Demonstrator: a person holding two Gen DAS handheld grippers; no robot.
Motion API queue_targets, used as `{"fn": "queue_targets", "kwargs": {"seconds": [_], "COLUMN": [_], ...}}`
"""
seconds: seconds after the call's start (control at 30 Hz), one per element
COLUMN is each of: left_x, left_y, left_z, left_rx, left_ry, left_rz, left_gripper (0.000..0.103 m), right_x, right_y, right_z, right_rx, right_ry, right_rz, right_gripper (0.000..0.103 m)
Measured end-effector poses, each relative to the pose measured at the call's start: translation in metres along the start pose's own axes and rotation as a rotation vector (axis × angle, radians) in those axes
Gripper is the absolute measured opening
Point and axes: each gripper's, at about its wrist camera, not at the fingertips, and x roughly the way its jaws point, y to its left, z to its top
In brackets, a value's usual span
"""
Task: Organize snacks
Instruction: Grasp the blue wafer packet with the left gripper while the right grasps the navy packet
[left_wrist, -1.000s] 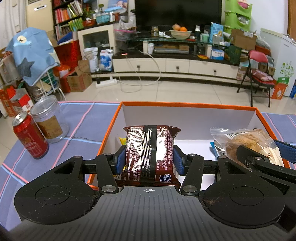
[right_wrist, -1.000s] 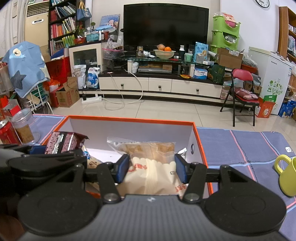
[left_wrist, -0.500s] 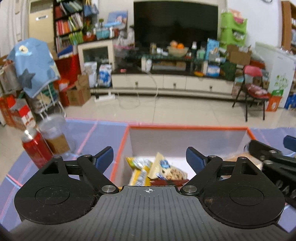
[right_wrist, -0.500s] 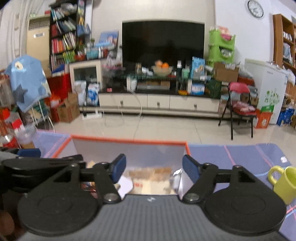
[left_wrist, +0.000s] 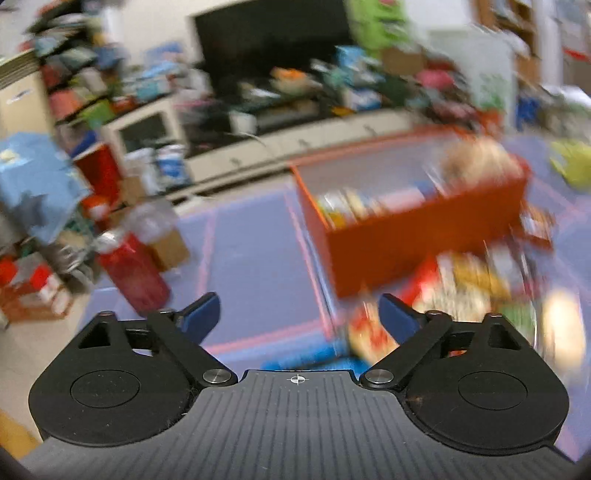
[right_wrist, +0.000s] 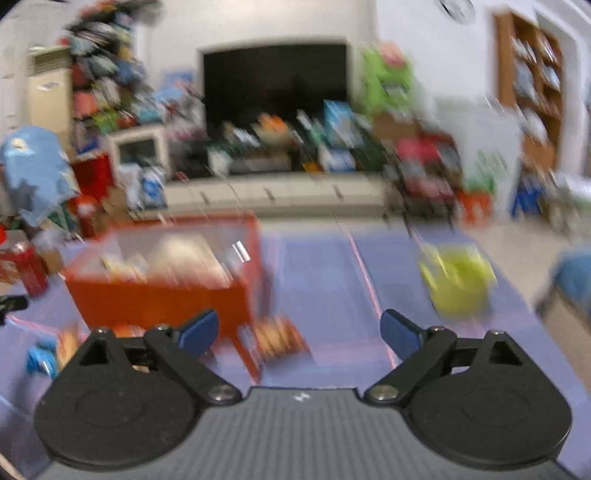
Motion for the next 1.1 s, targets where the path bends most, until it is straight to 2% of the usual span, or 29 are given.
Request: {"fn": "queue_targets", "kwargs": {"seconds": [0.03,0.13,0.27,0.33,0.4,0.53,0.6,0.63,0.73,0.83,0.9,0.97,1.03,1.1], "left_x": [0.004,0.017,0.028,0.033,0.039,0.052,0.060,0.064,0.056,0.048,0.045,0.041,0.039,0.038], "left_y": [-0.001,0.000,-0.002,-0.005,-0.005,0.005,0.007,0.005,-0.001,-0.004,-0.007,-0.012,-0.018,-0.024], "left_z": [-0.011,-0.035,-0.050,-0.055,-0.057,-0.047,-0.044,-0.045,-0.054,-0.057,-0.057,-0.057,-0.056,-0.054], "left_rx": [0.044,0.152,0.234,0.271,0.285,0.207,0.175,0.180,0.208,0.189,0.165,0.142,0.107,0.082], "left_ry": [-0.002,-0.008,0.001,0.010,-0.002,-0.009,0.040,0.088,0.088,0.111,0.124,0.131,0.147,0.157], "left_rz": [-0.024,-0.081,-0.149,-0.187,-0.209,-0.243,-0.250,-0.242,-0.243,-0.251,-0.267,-0.279,-0.275,-0.255], "left_gripper": [0.064,0.063,0.063,0.060,0.062,0.058,0.059,0.059,0.068,0.067,0.061,0.047,0.042,0.042], "right_x": [-0.002,0.001,0.019,0.023,0.025,0.032,0.035,0.035,0.038,0.040,0.040,0.039,0.039,0.042], "right_y": [-0.009,-0.016,0.000,0.005,0.009,0.009,0.013,0.013,0.017,0.016,0.018,0.019,0.018,0.018], "right_z": [-0.012,-0.044,-0.070,-0.072,-0.073,-0.074,-0.071,-0.072,-0.069,-0.067,-0.069,-0.071,-0.072,-0.074], "right_rx": [0.053,0.139,0.079,0.064,0.038,0.029,0.029,0.022,0.024,0.036,0.028,0.020,0.020,0.024], "right_ry": [0.039,0.157,0.270,0.285,0.287,0.312,0.313,0.312,0.310,0.308,0.309,0.310,0.310,0.314], "right_rz": [-0.009,0.024,0.000,0.017,0.017,0.034,0.044,0.046,0.040,0.038,0.036,0.026,0.018,0.004], "right_gripper": [0.093,0.093,0.092,0.092,0.093,0.093,0.093,0.093,0.093,0.093,0.093,0.093,0.092,0.091]}}
